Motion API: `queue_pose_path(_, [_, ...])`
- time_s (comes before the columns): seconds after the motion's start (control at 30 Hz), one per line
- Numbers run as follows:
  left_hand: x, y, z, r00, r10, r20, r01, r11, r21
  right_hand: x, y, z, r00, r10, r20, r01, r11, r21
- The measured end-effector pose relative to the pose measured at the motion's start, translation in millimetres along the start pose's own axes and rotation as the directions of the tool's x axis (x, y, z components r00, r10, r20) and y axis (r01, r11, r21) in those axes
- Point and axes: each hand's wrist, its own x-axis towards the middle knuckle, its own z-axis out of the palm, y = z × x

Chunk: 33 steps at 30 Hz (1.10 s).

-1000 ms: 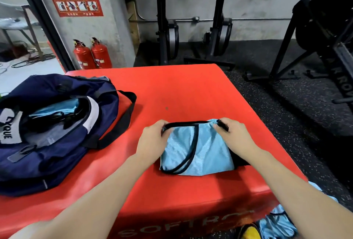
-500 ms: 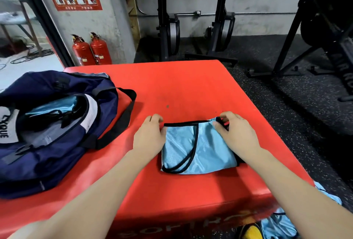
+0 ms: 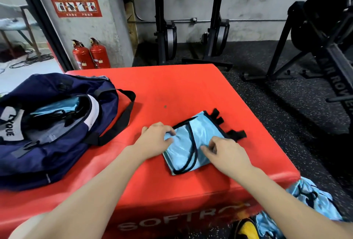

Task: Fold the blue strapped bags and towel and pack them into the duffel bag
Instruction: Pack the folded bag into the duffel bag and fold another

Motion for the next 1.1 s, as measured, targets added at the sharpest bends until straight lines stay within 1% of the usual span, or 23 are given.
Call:
queue_pose_path(0.03, [-6.2, 0.8, -3.2, 1.0, 0.012, 0.007, -0.012, 1.0, 0.017, 5.1, 5.1, 1.4, 0.999, -0.027, -0.025, 0.027, 0.999, 0.018])
queue_pose_path(0.1, [-22.6, 7.2, -8.9, 0.999, 0.018, 0.03, -0.017, 0.999, -0.037, 15.4, 15.4, 4.2, 0.996, -0.088, -0.021, 0.088, 0.996, 0.031])
queue_pose_path(0.13, [-32.9, 12.8, -10.5, 0.998, 0.014, 0.056, -0.009, 0.996, -0.091, 18.7, 19.3, 4.7, 0.995, -0.1, 0.002, 0.1, 0.994, 0.041])
queue_pose_path(0.2, [-53.2, 23.8, -11.1, 0.988, 0.035, 0.151, -0.006, 0.982, -0.188, 22.3, 25.8, 7.1, 0.99, -0.129, 0.048, 0.127, 0.991, 0.053])
queue_pose_path(0.27, [-70.5, 30.7, -8.2, 0.97, 0.083, 0.228, -0.029, 0.973, -0.229, 22.4, 29.1, 11.0, 0.981, -0.183, 0.067, 0.18, 0.982, 0.058])
queue_pose_path(0.3, [-77.4, 32.3, -6.6, 0.967, 0.103, 0.234, -0.047, 0.971, -0.234, 20.9, 29.4, 11.7, 0.975, -0.215, 0.058, 0.21, 0.975, 0.076])
queue_pose_path(0.37, [-84.6, 31.4, -5.8, 0.972, 0.133, 0.195, -0.088, 0.971, -0.223, 15.7, 27.1, 8.2, 0.952, -0.306, 0.001, 0.304, 0.944, 0.129])
queue_pose_path(0.43, [-86.4, 26.1, -4.4, 0.977, 0.153, 0.151, -0.123, 0.973, -0.195, 9.8, 22.5, 4.0, 0.903, -0.429, -0.031, 0.426, 0.884, 0.19])
queue_pose_path(0.5, [-86.5, 21.5, -2.5, 0.978, 0.18, 0.11, -0.161, 0.974, -0.162, 1.0, 15.4, 2.6, 0.841, -0.541, -0.008, 0.528, 0.819, 0.225])
queue_pose_path(0.57, [-86.8, 19.9, -0.3, 0.979, 0.19, 0.079, -0.178, 0.974, -0.138, -8.4, 10.0, 8.3, 0.793, -0.608, 0.027, 0.589, 0.778, 0.217])
queue_pose_path(0.63, [-87.0, 21.3, 1.7, 0.981, 0.187, 0.056, -0.18, 0.977, -0.113, -15.4, 7.2, 15.2, 0.786, -0.616, 0.056, 0.596, 0.778, 0.199])
queue_pose_path(0.7, [-85.7, 22.6, 4.8, 0.979, 0.203, 0.023, -0.2, 0.975, -0.092, -18.1, 5.9, 18.6, 0.794, -0.608, 0.032, 0.59, 0.782, 0.2])
queue_pose_path(0.77, [-83.7, 24.4, 8.6, 0.969, 0.248, 0.005, -0.248, 0.968, -0.029, -16.7, 3.5, 18.5, 0.808, -0.589, 0.018, 0.571, 0.79, 0.221])
queue_pose_path(0.87, [-81.3, 27.7, 13.5, 0.955, 0.292, -0.041, -0.29, 0.955, 0.06, -17.9, -4.2, 14.6, 0.832, -0.554, -0.022, 0.522, 0.768, 0.371])
queue_pose_path(0.93, [-78.1, 28.8, 15.4, 0.934, 0.334, -0.129, -0.322, 0.941, 0.108, -18.4, -5.5, 9.3, 0.866, -0.497, -0.055, 0.463, 0.754, 0.466])
queue_pose_path(0.97, [-75.8, 29.2, 16.2, 0.921, 0.348, -0.175, -0.333, 0.936, 0.114, -18.7, -5.8, 4.6, 0.881, -0.469, -0.067, 0.44, 0.756, 0.485])
queue_pose_path(1.0, [-73.6, 30.0, 16.7, 0.912, 0.343, -0.224, -0.332, 0.939, 0.088, -19.6, -5.5, -0.8, 0.895, -0.442, -0.058, 0.415, 0.779, 0.47])
queue_pose_path(1.03, [-71.4, 31.3, 17.0, 0.91, 0.315, -0.27, -0.318, 0.947, 0.035, -20.4, -3.8, -5.0, 0.905, -0.425, -0.023, 0.395, 0.818, 0.419])
queue_pose_path(1.1, [-67.6, 32.3, 17.4, 0.915, 0.229, -0.332, -0.276, 0.956, -0.103, -22.4, 2.4, -10.6, 0.912, -0.395, 0.11, 0.367, 0.906, 0.21])
